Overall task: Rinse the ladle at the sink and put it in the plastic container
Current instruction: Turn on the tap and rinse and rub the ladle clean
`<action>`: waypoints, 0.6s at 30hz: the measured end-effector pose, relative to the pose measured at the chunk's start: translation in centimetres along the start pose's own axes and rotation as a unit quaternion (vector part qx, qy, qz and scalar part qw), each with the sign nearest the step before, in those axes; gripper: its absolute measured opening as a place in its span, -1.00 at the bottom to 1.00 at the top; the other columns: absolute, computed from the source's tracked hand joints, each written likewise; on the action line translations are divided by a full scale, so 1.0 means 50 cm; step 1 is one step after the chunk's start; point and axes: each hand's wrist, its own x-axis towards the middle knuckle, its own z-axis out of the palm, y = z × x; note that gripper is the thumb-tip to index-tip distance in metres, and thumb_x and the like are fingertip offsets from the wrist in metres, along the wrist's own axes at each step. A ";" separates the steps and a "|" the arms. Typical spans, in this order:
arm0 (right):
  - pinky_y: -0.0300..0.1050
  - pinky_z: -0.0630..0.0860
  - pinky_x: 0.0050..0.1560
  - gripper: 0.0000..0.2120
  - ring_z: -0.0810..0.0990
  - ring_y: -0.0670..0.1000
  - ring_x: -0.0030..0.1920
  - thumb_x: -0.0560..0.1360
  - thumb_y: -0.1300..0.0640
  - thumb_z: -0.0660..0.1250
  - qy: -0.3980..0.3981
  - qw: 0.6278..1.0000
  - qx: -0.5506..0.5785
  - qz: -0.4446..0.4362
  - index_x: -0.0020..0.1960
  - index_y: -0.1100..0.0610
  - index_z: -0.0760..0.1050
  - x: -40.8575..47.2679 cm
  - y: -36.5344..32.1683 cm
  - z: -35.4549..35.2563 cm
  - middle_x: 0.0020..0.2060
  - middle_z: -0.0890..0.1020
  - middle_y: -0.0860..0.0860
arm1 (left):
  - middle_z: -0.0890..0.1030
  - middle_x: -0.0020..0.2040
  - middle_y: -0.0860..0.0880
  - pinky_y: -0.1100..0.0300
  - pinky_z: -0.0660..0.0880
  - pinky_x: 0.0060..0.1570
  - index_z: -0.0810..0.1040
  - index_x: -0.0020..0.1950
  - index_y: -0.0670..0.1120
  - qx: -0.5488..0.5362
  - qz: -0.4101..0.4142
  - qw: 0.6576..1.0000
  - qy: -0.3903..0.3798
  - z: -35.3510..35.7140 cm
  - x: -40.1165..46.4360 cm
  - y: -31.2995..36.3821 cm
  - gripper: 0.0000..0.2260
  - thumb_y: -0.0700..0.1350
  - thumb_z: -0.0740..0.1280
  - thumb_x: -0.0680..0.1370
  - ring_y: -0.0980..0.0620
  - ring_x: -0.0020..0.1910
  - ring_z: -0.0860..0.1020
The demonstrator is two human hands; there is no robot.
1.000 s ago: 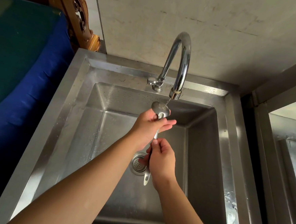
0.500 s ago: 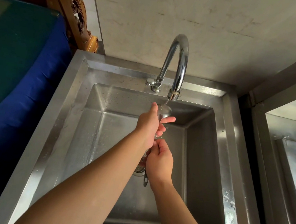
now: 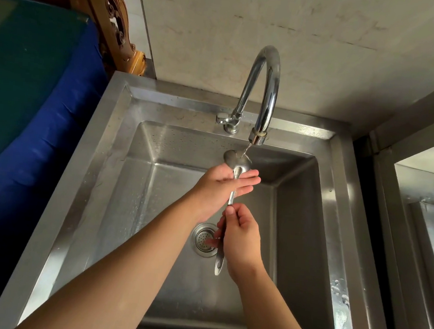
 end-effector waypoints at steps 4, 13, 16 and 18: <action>-0.06 0.52 -0.39 -0.71 0.49 0.00 -0.43 0.67 0.14 0.15 -0.032 0.999 0.021 -0.012 -0.16 0.09 0.53 0.004 0.011 -0.011 -0.37 0.59 0.01 | 0.68 0.24 -0.08 0.15 0.58 0.20 0.50 0.22 -0.32 0.013 0.018 1.000 -0.013 -0.009 -0.002 -0.013 -0.79 -0.37 0.16 0.64 -0.03 0.25 0.65; -0.17 0.42 -0.34 -0.74 0.40 -0.05 -0.37 0.67 0.23 0.14 0.017 0.995 -0.066 -0.075 -0.17 0.13 0.45 0.017 0.030 -0.007 -0.39 0.49 -0.05 | 0.77 0.01 -0.09 0.24 0.55 -0.25 0.75 -0.07 0.06 -0.022 0.023 0.996 0.078 -0.005 -0.013 -0.027 -0.86 0.05 0.42 0.49 0.01 -0.16 0.72; -0.16 0.42 -0.29 -0.75 0.40 -0.07 -0.36 0.67 0.24 0.14 0.029 0.988 -0.115 -0.098 -0.17 0.13 0.44 0.026 0.034 -0.015 -0.37 0.49 -0.02 | 0.76 -0.16 -0.06 0.21 0.53 -0.28 0.76 -0.14 0.01 -0.070 -0.003 0.993 0.093 0.000 -0.011 -0.022 -0.86 0.05 0.51 0.41 0.04 -0.30 0.66; -0.18 0.40 -0.30 -0.73 0.39 -0.10 -0.37 0.67 0.22 0.14 0.040 0.981 -0.149 -0.116 -0.20 0.08 0.41 0.029 0.037 -0.020 -0.38 0.48 -0.04 | 0.71 -0.29 -0.06 0.20 0.51 -0.32 0.75 -0.21 -0.02 -0.097 -0.020 0.989 0.111 0.005 -0.007 -0.017 -0.87 0.02 0.57 0.35 0.04 -0.39 0.60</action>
